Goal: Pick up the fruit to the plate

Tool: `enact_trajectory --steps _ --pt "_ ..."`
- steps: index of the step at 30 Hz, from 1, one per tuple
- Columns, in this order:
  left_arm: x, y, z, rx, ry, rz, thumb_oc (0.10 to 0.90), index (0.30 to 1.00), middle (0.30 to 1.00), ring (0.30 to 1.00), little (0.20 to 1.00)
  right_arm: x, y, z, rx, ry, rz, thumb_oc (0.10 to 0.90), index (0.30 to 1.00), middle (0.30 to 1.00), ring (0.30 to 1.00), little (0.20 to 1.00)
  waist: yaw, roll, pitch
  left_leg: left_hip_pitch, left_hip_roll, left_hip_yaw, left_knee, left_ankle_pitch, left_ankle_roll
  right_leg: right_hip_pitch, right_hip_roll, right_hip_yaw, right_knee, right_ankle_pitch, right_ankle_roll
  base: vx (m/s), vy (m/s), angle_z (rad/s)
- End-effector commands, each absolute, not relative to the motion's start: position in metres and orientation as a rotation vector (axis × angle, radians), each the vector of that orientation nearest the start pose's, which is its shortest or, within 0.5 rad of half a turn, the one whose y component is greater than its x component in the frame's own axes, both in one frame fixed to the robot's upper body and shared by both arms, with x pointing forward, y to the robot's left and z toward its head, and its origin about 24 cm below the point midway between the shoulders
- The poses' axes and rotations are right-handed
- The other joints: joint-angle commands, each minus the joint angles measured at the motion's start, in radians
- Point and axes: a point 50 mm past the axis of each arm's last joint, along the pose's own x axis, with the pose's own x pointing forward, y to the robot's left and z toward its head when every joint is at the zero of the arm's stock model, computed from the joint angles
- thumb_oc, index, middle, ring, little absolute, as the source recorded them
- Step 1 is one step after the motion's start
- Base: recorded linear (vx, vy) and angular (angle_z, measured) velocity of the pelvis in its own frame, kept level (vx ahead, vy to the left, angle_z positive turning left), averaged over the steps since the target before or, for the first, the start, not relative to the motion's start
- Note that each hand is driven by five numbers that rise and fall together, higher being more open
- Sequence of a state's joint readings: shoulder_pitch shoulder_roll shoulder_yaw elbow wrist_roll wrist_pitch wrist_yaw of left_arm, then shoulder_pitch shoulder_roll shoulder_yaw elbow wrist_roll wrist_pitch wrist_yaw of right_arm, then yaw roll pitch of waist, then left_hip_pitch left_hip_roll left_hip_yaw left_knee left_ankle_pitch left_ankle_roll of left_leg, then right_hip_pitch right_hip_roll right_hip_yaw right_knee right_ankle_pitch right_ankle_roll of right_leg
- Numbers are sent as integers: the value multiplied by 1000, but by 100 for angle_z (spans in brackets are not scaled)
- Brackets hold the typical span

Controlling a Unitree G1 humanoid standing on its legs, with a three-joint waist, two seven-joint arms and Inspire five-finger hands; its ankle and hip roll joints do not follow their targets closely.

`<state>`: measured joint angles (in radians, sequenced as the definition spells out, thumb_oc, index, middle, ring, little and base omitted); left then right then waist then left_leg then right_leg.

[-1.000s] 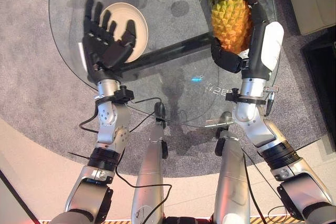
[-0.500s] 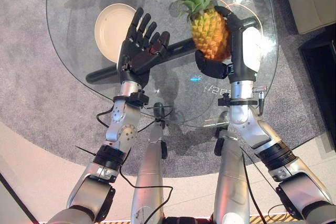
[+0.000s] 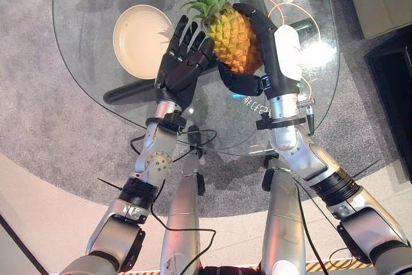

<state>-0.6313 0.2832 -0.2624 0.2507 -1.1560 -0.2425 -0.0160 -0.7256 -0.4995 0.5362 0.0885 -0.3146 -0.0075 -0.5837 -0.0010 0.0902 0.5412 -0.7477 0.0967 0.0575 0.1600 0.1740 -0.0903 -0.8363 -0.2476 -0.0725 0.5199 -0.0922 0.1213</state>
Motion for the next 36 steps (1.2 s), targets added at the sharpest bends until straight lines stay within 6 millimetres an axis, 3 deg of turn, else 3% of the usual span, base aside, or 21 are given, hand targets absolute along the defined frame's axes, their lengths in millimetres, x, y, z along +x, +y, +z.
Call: enact_trajectory --steps 1,15,36 --pt "332 100 236 -824 -575 -575 800 900 900 900 900 282 -61 284 -593 -1263 -28 100 300 300 300 200 11 -3 -21 24 -52 20 75 -123 22 77 16 -77 -196 110 4 0 0 0" --pt "327 101 240 -892 -623 -571 800 900 900 900 900 280 -53 280 -652 -1255 28 100 300 300 300 200 17 -4 -21 26 -56 19 72 -120 24 83 11 -83 -200 114 3 0 0 0" --pt "322 124 246 -952 -711 -399 800 900 900 900 900 281 -53 273 -863 -1279 95 100 300 300 300 200 31 -8 -21 16 -63 8 78 -121 24 82 8 -96 -196 110 5 0 0 0"
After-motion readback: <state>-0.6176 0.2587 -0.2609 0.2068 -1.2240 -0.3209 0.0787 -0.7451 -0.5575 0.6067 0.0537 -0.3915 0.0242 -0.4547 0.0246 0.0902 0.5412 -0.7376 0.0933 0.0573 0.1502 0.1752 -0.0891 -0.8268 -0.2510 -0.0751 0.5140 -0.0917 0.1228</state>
